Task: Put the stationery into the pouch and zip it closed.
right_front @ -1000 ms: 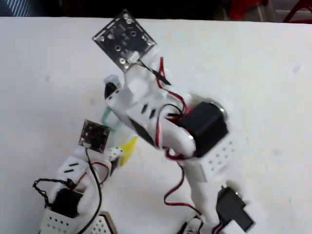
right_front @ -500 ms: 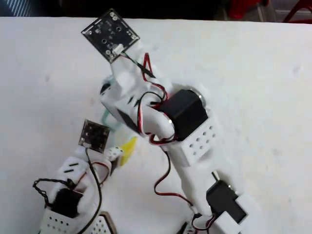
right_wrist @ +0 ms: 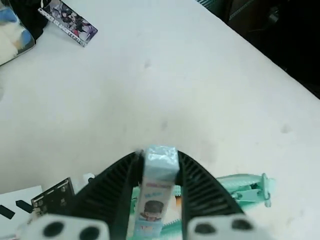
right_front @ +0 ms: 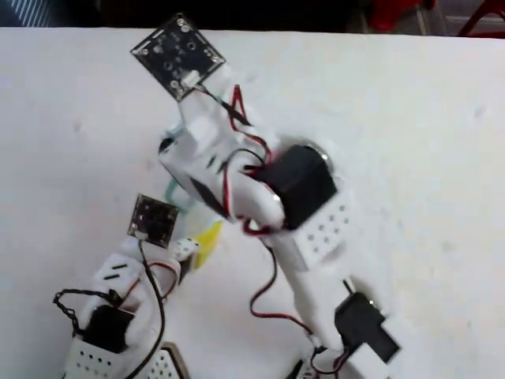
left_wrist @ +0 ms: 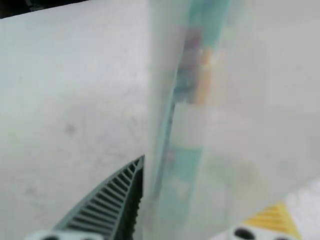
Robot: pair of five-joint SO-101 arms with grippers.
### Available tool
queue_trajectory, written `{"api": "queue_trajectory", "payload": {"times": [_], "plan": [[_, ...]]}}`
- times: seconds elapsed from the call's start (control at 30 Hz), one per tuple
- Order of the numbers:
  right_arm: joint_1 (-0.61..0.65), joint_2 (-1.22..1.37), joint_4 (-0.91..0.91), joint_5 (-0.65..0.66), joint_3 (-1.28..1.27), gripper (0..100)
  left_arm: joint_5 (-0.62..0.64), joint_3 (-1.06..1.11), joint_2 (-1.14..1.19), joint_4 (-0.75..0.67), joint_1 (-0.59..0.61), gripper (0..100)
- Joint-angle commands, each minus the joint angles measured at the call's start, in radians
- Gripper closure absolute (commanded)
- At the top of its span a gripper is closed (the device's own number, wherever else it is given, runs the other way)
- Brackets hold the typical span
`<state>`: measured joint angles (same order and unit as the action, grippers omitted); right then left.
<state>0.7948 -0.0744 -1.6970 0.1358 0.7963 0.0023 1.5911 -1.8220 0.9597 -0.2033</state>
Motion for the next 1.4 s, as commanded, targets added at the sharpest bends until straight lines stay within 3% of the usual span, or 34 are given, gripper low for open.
{"api": "queue_trajectory", "payload": {"times": [0.0,0.23,0.43,0.63,0.83,1.0,1.37], "plan": [[0.007,-0.077,-0.015,-0.002,0.043,98.1,-0.006,-0.043,-0.002,-0.032,-0.005,72],[0.007,-0.168,0.01,-0.003,0.031,98.1,-0.005,-0.043,-0.002,-0.032,-0.005,72],[0.041,-0.219,0.157,-0.008,-0.107,98.1,-0.005,-0.046,-0.002,-0.031,-0.002,72],[0.088,-0.466,0.363,-0.002,-0.454,98.1,-0.005,-0.048,-0.002,-0.032,0.031,72],[0.088,-0.766,0.773,0.121,-0.979,98.1,-0.005,-0.048,-0.002,-0.032,0.03,72],[0.088,-0.891,1.061,0.146,-1.293,98.1,-0.005,-0.048,-0.002,-0.032,0.03,72],[0.007,-0.908,1.15,0.138,-1.461,98.1,-0.005,-0.046,-0.002,-0.043,0.03,72]]}}
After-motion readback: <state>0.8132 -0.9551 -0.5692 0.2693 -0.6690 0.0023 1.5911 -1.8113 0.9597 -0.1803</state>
